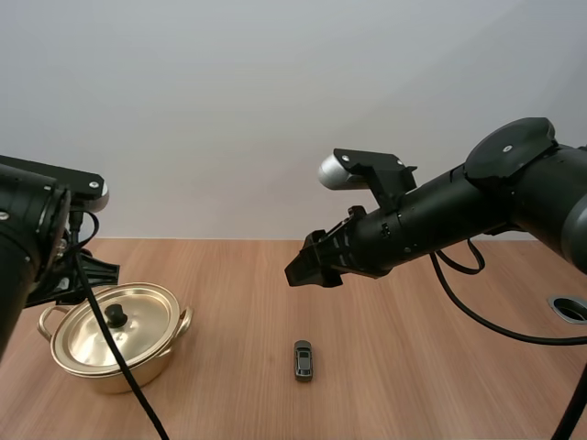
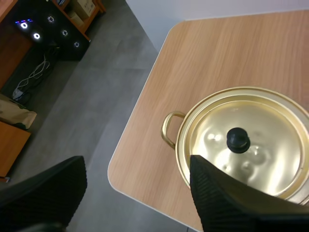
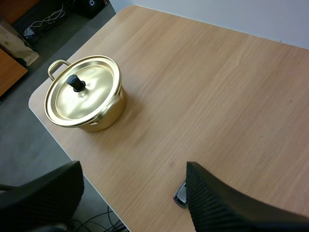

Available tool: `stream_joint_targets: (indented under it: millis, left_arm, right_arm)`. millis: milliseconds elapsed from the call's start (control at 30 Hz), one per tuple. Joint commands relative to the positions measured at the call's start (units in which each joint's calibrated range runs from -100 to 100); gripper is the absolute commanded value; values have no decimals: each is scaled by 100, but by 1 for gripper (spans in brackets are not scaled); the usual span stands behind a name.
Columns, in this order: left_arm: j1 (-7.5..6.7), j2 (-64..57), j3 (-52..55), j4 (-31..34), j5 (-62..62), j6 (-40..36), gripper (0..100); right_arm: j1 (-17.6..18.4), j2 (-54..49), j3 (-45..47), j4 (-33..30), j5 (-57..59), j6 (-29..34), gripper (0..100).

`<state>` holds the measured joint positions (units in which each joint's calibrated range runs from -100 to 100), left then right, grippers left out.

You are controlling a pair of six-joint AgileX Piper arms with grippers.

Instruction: Open the pot, put the car inside, and close it

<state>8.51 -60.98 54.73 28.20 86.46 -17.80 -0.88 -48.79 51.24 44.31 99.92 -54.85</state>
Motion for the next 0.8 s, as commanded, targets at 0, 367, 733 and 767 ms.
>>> stream_joint_targets:
  millis: [0, 367, 733, 767]
  left_arm:
    - [3, 29, 20, -493, -176, 57, 100]
    - [3, 1136, 476, -869, -1001, 143, 100]
    - [3, 2117, 476, -789, -2007, 17, 100]
    - [3, 2167, 476, -820, -2064, 17, 100]
  right_arm:
    - [1, 6, -4, 9, 8, 0, 100]
    - [1, 6, -4, 8, 8, 0, 100]
    - [1, 6, -4, 8, 8, 0, 100]
    - [1, 6, -4, 8, 8, 0, 100]
